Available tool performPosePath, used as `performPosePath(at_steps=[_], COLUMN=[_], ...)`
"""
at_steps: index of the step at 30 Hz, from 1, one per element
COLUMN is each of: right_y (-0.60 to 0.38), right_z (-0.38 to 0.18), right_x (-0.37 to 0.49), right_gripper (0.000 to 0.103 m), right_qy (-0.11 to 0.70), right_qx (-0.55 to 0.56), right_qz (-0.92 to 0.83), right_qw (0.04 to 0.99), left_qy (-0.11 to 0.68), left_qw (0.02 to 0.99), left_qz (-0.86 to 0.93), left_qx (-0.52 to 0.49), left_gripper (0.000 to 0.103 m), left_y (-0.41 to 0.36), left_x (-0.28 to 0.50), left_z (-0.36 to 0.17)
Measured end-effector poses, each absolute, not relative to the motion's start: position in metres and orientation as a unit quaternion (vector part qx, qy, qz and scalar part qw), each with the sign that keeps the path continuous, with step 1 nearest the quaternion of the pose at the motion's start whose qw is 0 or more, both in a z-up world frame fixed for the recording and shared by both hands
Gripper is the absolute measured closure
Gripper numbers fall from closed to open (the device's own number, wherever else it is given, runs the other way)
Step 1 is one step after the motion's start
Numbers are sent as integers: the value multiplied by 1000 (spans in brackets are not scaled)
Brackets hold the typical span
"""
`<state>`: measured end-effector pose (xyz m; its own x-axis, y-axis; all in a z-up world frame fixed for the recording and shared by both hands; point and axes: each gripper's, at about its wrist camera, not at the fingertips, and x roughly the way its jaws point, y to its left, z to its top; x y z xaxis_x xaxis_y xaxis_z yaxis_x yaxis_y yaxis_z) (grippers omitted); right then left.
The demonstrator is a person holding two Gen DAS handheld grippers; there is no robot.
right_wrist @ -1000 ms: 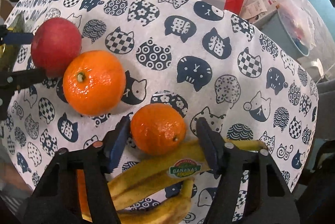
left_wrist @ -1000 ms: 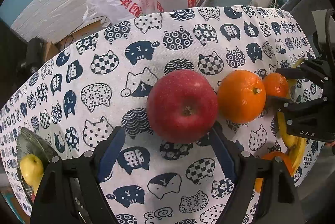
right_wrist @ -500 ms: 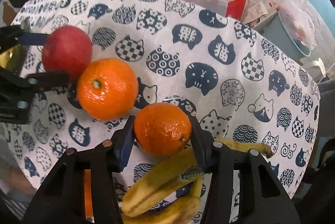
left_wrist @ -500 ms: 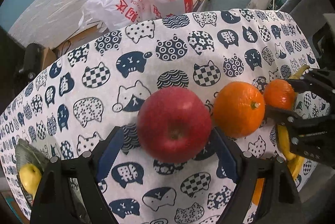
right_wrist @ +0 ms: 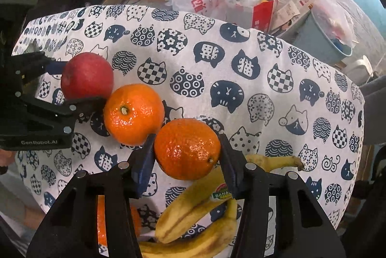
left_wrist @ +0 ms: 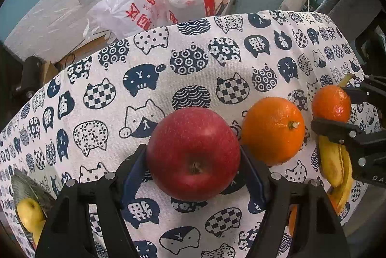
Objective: Organize fruits
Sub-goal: 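Grasp the red apple with the left gripper while the right gripper grasps a tangerine, then carry the apple and tangerine to the glass plate and release both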
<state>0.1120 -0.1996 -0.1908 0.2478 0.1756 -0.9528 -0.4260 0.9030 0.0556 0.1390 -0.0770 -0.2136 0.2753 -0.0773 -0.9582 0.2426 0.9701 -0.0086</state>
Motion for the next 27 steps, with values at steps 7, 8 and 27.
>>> performPosePath(at_steps=[7,8,27], right_y=[-196,-194,-137], right_z=[-179,-177,-131], right_x=[111,111,94], right_gripper=[53,53,53], right_qy=[568,565,516], right_qx=[-102,-101,-105], right_qz=[196,197,247], right_qw=[793,795,813], left_qy=[589,587,560], left_qw=[800,802,825], left_qz=[-90,-90,-69], left_qx=[72,68,28], left_gripper=[28,28,28], left_y=[-68,-66,-19], left_x=[122,120,64], left_z=[-204,-202,-142])
